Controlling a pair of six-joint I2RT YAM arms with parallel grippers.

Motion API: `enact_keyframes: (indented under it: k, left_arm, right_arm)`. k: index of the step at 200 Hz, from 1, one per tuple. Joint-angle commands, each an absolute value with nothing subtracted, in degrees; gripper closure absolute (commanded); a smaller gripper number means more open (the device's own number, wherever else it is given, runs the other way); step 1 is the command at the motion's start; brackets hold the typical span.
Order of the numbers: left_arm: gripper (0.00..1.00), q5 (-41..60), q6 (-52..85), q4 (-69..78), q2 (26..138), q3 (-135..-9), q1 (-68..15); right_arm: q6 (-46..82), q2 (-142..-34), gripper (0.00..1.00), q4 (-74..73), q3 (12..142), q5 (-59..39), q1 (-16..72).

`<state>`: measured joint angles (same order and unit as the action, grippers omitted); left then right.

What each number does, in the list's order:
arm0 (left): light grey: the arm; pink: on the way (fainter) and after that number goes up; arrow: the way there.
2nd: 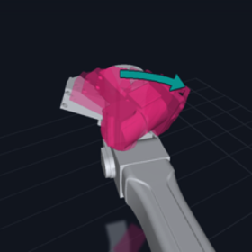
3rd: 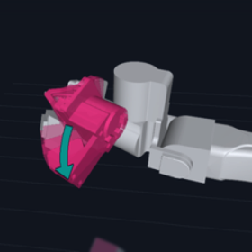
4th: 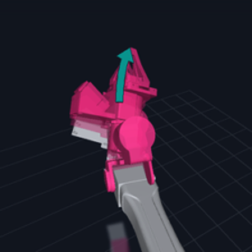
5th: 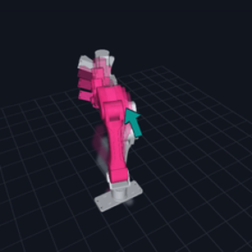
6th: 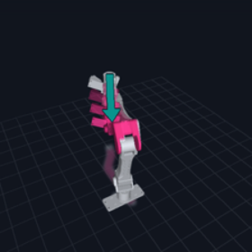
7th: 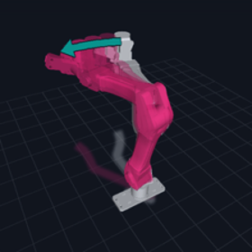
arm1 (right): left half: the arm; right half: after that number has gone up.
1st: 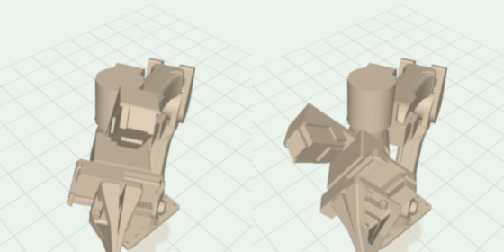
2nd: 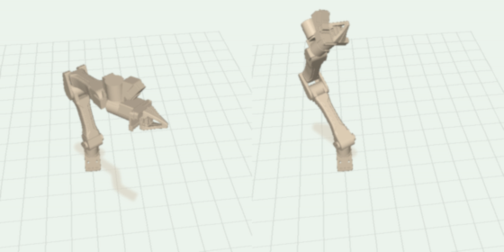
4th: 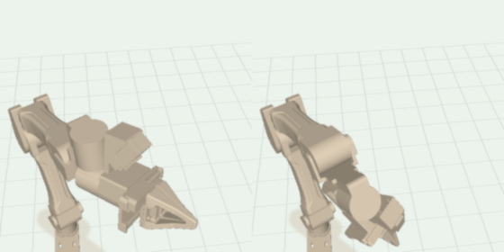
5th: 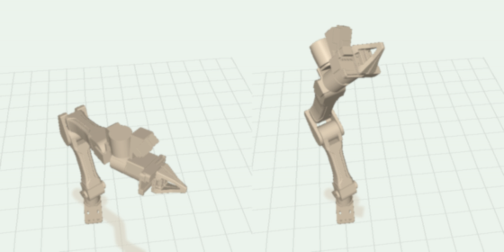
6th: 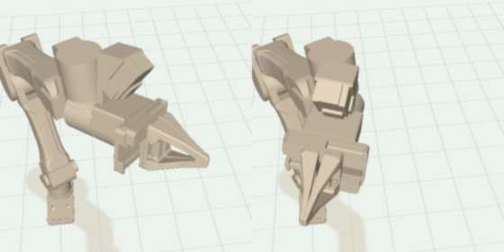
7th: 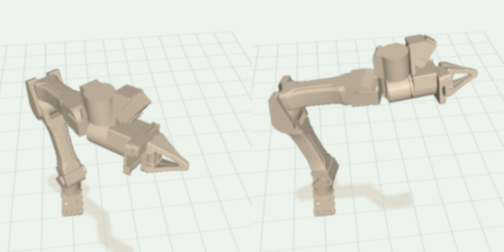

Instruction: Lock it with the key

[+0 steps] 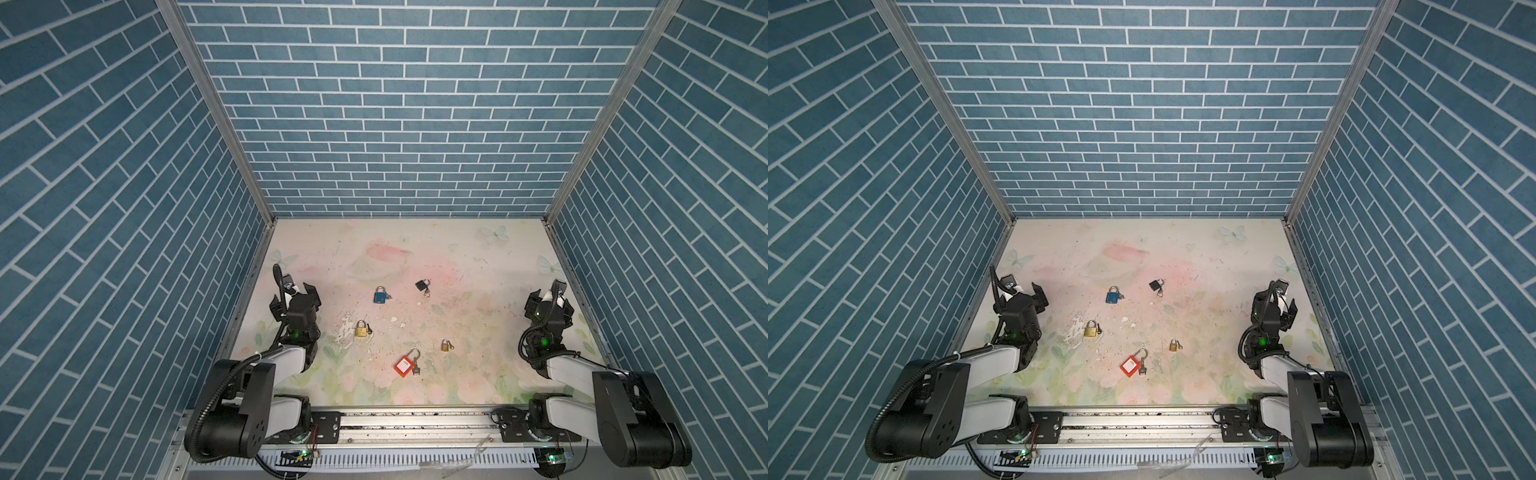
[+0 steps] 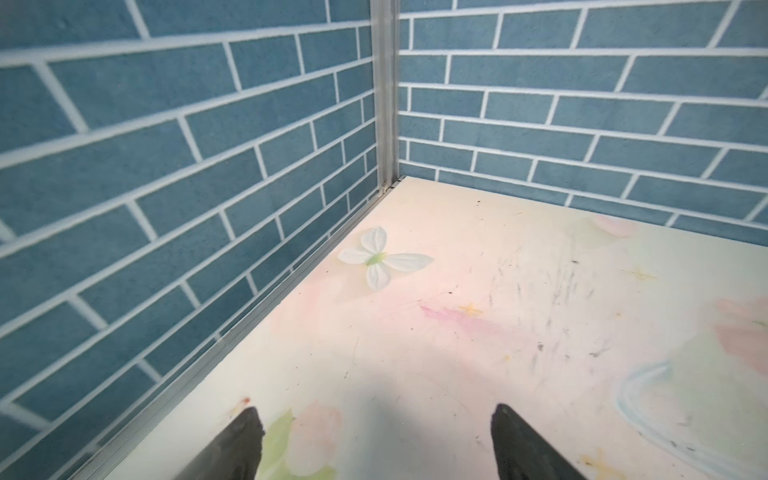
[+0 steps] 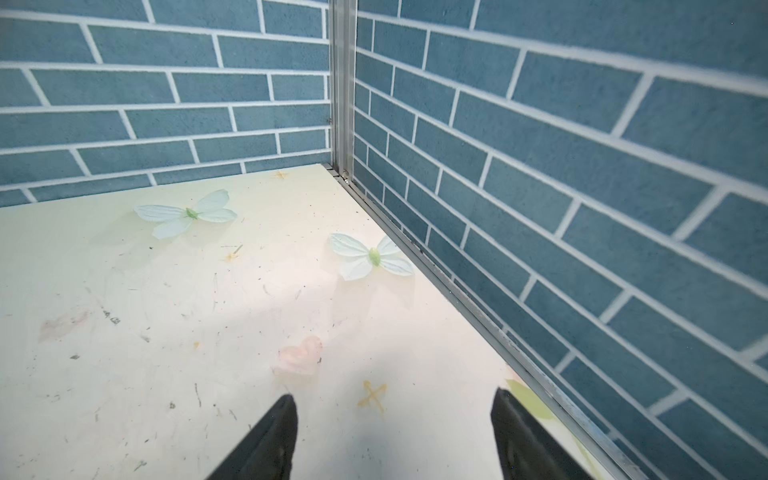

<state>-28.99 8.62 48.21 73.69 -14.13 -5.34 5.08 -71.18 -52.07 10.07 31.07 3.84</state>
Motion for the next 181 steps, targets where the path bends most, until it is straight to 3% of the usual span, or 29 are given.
enact_keyframes:
  k: [1, 19, 60, 88, 108, 129, 181]
  left_arm:
    - [0.13, -19.6, 4.8, 54.8, 75.5, -14.6, -4.2]
    - [0.13, -13.7, 3.2, 63.3, 77.8, -12.9, -2.7]
    - [0.13, -2.1, 2.1, 63.7, 82.8, -14.7, 0.0]
    - [0.13, 5.0, -0.5, 70.4, 86.3, -13.0, 0.0]
    - [0.13, 4.1, -0.6, 67.7, 86.5, -14.4, 0.0]
    - [0.13, 0.1, -1.2, 64.9, 86.8, -16.0, -1.7]
    - [0.13, -1.8, -1.6, 65.1, 86.7, -15.8, -2.7]
  right_arm:
    - [4.4, -74.0, 0.26, -61.1, 10.7, 21.5, 3.1]
    - [3.1, -77.3, 0.26, -67.9, 9.2, 11.5, 1.5]
    - [2.2, -87.8, 0.25, -85.6, 5.5, 3.9, -0.6]
    - [0.0, -85.7, 0.24, -72.1, 10.8, -4.5, -1.1]
    - [-0.3, -86.6, 0.24, -66.4, 14.5, -8.3, -2.2]
    - [1.8, -86.8, 0.11, -64.3, 15.7, -8.2, -4.0]
    - [1.3, -87.0, 0.09, -64.9, 15.5, -8.8, -4.0]
